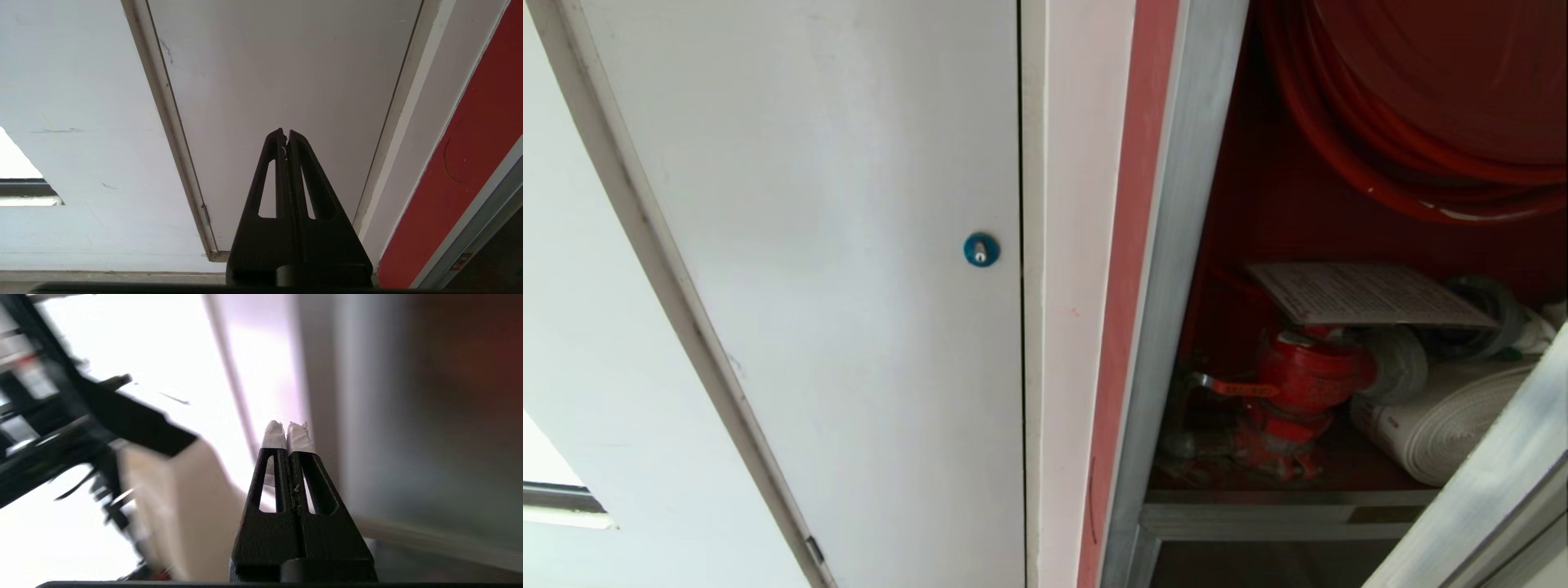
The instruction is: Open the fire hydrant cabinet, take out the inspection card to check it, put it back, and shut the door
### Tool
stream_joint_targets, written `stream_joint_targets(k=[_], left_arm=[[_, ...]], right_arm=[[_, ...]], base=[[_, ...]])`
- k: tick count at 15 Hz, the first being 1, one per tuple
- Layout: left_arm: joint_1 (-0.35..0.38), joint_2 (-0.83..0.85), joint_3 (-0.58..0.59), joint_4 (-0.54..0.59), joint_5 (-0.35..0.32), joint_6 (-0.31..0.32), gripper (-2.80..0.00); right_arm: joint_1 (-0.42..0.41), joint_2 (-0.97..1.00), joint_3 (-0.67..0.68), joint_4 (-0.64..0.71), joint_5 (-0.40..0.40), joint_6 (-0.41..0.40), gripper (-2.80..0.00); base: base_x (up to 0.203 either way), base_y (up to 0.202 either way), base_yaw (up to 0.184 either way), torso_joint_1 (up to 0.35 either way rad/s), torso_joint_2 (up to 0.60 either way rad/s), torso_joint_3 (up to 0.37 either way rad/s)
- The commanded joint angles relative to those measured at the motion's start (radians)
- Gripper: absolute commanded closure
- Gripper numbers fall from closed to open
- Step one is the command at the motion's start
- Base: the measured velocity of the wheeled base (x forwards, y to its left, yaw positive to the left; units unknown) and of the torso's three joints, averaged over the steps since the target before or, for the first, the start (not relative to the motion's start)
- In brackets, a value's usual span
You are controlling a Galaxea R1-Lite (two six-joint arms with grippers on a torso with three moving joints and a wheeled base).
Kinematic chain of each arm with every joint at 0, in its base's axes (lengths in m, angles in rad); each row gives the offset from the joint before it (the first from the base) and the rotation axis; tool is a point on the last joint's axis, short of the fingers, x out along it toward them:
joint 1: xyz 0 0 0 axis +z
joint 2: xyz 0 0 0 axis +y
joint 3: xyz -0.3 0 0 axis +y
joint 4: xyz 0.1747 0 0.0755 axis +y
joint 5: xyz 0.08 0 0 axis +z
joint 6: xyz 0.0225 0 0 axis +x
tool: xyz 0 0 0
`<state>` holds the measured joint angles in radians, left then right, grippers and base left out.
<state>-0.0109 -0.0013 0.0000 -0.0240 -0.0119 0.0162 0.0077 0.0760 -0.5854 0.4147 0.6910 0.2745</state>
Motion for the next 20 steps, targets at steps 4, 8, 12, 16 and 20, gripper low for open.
stream_joint_targets(k=[4, 8, 12, 16, 20], left_arm=[[0.000, 0.001, 0.012, -0.001, 0.000, -0.001, 0.00], [0.000, 0.001, 0.014, -0.001, 0.000, -0.001, 0.00], [0.000, 0.001, 0.014, -0.001, 0.000, -0.001, 0.00], [0.000, 0.001, 0.014, -0.001, 0.000, -0.001, 0.00], [0.000, 0.001, 0.014, -0.001, 0.000, -0.001, 0.00]], right_arm=[[0.000, 0.316, -0.016, -0.064, 0.294, -0.002, 0.00], [0.000, 0.486, -0.007, -0.224, 0.329, -0.012, 0.00], [0.001, 0.600, -0.005, -0.345, 0.330, -0.020, 0.00], [0.003, 0.665, -0.011, -0.411, 0.325, -0.020, 0.00], [0.007, 0.755, -0.027, -0.468, 0.324, -0.020, 0.00]], base=[[0.000, 0.000, 0.000, 0.000, 0.00, 0.000], [0.000, 0.000, 0.000, 0.000, 0.00, 0.000], [0.000, 0.000, 0.000, 0.000, 0.00, 0.000], [0.000, 0.000, 0.000, 0.000, 0.00, 0.000], [0.000, 0.000, 0.000, 0.000, 0.00, 0.000]])
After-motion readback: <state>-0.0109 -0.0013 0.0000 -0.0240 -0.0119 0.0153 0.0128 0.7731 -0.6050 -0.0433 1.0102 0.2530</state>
